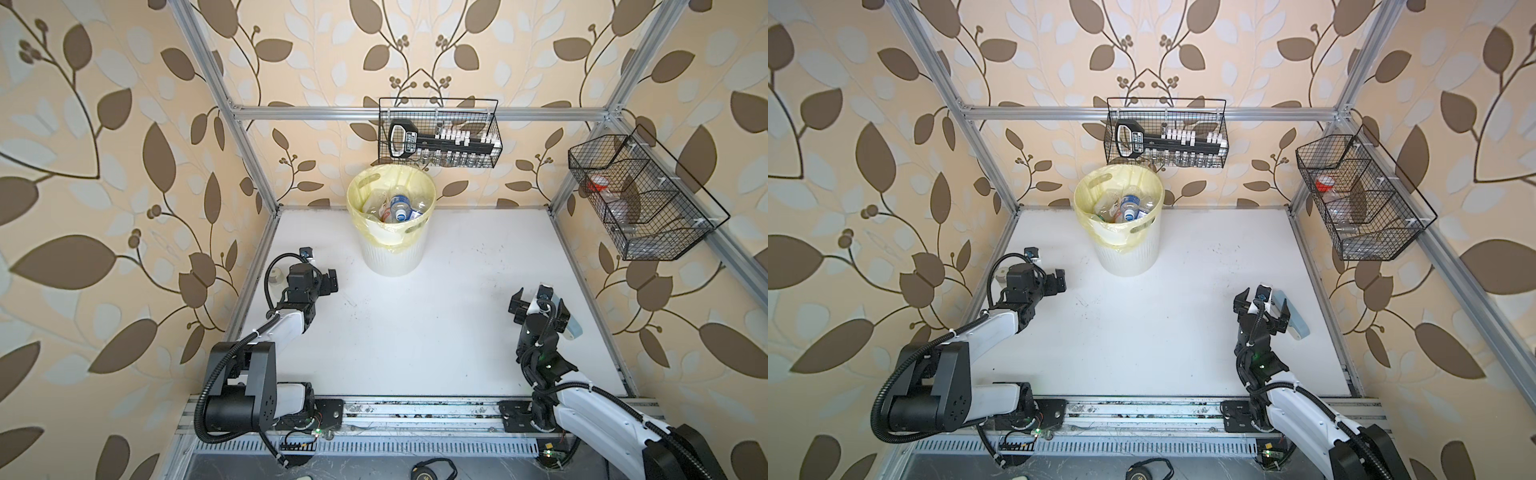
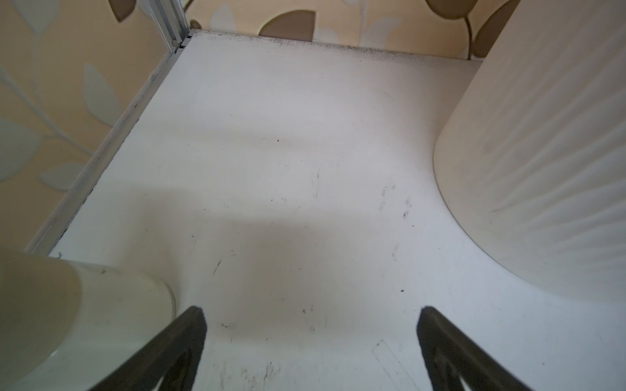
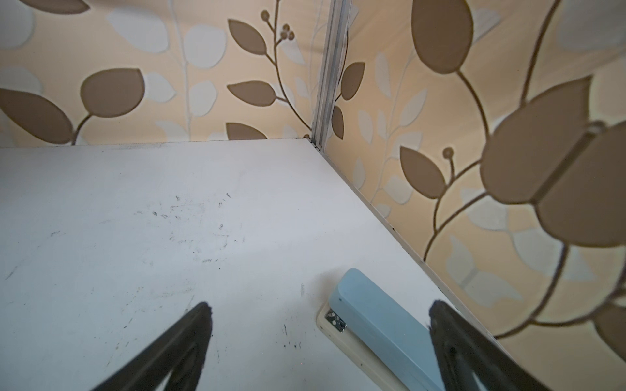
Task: Throw the plastic bottles in the bin
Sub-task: Reset both arms
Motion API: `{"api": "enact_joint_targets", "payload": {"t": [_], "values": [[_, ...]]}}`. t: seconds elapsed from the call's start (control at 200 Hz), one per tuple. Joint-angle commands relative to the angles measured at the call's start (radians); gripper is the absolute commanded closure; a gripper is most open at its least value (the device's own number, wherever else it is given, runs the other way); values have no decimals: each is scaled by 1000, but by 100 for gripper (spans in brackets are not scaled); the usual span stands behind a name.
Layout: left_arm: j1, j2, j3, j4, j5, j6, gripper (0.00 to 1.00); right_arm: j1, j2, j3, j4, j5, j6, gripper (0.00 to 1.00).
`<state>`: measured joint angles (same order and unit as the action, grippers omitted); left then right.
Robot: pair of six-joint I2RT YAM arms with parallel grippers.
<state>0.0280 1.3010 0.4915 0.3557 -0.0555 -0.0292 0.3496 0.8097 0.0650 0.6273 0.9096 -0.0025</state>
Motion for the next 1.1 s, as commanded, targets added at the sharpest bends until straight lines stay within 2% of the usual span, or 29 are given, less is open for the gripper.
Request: {"api": "enact_joint_targets", "payload": {"t": [0.0, 0.12, 0.215, 0.32, 0.63, 0.75, 0.855, 0.91, 1.015, 1.095], "values": [[12, -17, -32, 124, -2, 4, 1, -26, 22, -22, 155, 8, -35, 0], [12, 0, -73, 186, 20, 15, 1, -85, 42, -40, 189, -64, 56, 0], [12, 13, -58, 158, 54, 15, 1, -118, 58, -53, 229, -87, 89, 0], [11, 42, -57, 166, 88, 17, 1, -135, 106, -57, 313, -92, 65, 0], [14, 105, 18, 89, 65, 11, 1, -146, 347, -50, 573, -149, 59, 0], [24, 125, 40, 73, 35, -9, 1, -145, 435, -48, 662, -196, 19, 0], [28, 201, -30, 275, 13, -1, 1, -152, 406, -26, 579, -216, 45, 0], [29, 171, -21, 211, 28, 1, 1, -175, 407, -20, 560, -256, 51, 0], [28, 185, -45, 268, 8, -7, 1, -215, 406, -6, 529, -346, 62, 0], [28, 187, -59, 290, 14, -5, 1, -256, 416, -9, 522, -500, 57, 0]]}}
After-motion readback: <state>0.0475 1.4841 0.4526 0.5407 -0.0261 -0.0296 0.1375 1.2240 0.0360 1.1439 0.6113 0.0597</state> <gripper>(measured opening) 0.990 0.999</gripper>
